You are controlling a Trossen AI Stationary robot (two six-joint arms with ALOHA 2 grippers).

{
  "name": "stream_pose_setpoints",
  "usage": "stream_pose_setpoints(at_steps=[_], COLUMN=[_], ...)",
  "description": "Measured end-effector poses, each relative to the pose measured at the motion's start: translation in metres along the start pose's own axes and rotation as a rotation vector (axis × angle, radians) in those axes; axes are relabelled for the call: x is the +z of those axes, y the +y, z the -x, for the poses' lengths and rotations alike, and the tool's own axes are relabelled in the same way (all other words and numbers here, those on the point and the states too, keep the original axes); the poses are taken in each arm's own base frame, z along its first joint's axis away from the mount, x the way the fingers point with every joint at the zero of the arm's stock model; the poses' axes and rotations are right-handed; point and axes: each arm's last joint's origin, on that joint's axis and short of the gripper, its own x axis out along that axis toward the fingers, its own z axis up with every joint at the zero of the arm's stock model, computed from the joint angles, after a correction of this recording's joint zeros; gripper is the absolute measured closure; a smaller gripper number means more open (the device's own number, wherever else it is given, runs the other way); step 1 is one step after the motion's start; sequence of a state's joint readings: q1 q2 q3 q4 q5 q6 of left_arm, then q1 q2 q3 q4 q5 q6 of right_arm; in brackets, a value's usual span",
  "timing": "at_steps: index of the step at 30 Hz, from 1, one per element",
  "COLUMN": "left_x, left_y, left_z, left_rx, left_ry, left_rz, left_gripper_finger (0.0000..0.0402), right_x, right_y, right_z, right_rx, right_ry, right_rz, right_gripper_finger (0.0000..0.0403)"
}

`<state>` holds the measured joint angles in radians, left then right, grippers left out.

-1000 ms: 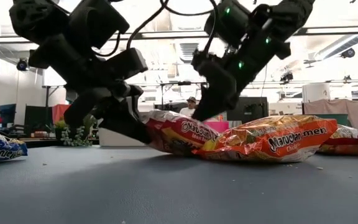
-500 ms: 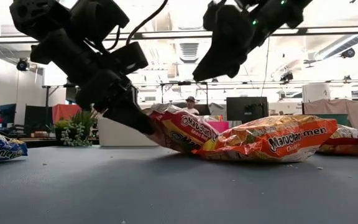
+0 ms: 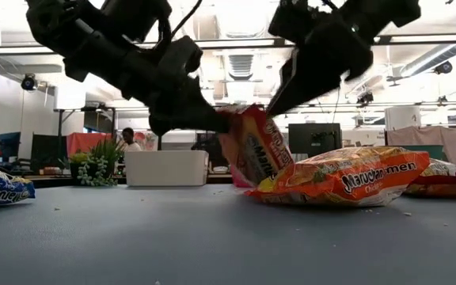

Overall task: Sort Maruchan noodles
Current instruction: Put the top left red noodle pack into the white bin

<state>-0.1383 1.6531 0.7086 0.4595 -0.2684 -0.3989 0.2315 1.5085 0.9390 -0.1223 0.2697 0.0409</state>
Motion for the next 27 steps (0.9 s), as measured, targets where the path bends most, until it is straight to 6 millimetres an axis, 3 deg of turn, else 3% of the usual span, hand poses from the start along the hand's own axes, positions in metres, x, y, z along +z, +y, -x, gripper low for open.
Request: stream_pose_setpoints(at_steps=[6, 15, 22, 27], left_x=[0.002, 0.003, 0.001, 0.005], left_y=[-0.001, 0.000, 0.002, 0.001], left_z=[0.000, 0.000, -0.002, -0.002], left_rx=[-0.008, 0.026, 0.070, 0.056], left_ry=[-0.020, -0.047, -0.080, -0.120], left_rz=[0.202, 0.352, 0.477, 0.515], left_gripper_finger=[0.0401, 0.0401, 0.0401, 0.0401], right_x=[-0.003, -0.004, 0.004, -0.001], right_y=[0.011, 0.011, 0.004, 0.013], right_z=[-0.001, 0.001, 0.028, 0.028], right_rx=[-0.030, -0.081, -0.088, -0.068], right_ry=[0.004, 0.009, 0.078, 0.064], right_rz=[-0.044, -0.134, -0.128, -0.176], right_gripper_finger=[0.0148, 0.0158, 0.0163, 0.0164])
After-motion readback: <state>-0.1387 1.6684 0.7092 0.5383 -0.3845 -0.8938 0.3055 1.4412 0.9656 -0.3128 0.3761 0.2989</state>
